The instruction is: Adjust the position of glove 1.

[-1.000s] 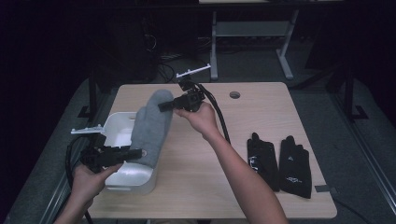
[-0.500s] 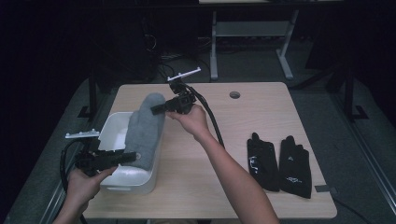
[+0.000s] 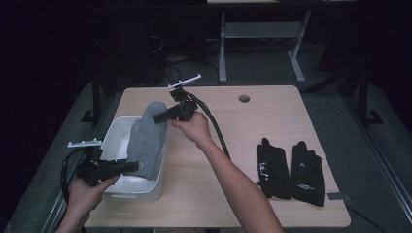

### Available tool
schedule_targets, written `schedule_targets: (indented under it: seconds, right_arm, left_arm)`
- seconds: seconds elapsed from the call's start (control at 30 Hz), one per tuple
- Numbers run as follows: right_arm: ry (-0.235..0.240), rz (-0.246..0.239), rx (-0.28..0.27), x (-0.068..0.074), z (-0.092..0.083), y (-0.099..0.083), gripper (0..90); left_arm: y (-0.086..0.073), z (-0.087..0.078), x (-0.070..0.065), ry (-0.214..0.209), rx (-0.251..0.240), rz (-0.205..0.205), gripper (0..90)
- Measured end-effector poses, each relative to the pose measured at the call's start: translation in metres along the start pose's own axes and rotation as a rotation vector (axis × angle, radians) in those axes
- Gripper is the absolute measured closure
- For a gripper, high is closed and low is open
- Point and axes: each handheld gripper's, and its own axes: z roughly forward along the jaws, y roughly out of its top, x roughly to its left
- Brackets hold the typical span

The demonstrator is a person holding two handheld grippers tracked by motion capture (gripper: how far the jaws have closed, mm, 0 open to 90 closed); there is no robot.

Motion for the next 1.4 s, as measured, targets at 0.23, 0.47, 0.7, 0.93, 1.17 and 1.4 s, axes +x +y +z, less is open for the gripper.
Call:
schedule_targets:
  seconds: [0.23,0.47,0.7,0.93,1.17,1.4]
  right_arm:
    - [-0.010,-0.002,0.025,-0.004,0.008,-0.003,72.1]
    - [-0.017,0.007,0.047,-0.007,0.018,-0.003,72.0]
    - [-0.018,0.015,0.067,-0.010,0.029,-0.006,71.7]
    - [-0.024,0.015,0.089,-0.011,0.035,-0.009,71.5]
    - [-0.031,0.001,0.112,-0.011,0.041,-0.011,71.5]
    - [-0.025,-0.008,0.143,-0.009,0.047,-0.012,68.9]
  left_arm:
    - [-0.005,0.005,0.004,0.015,0.018,-0.006,47.9]
    - [-0.008,0.009,0.009,0.031,0.038,-0.016,47.6]
    - [-0.012,0.012,0.014,0.047,0.056,-0.029,46.3]
    - [-0.015,0.016,0.017,0.057,0.084,-0.033,45.4]
    - [-0.019,0.020,0.021,0.067,0.114,-0.042,44.0]
    - [-0.023,0.019,0.021,0.077,0.094,-0.067,42.1]
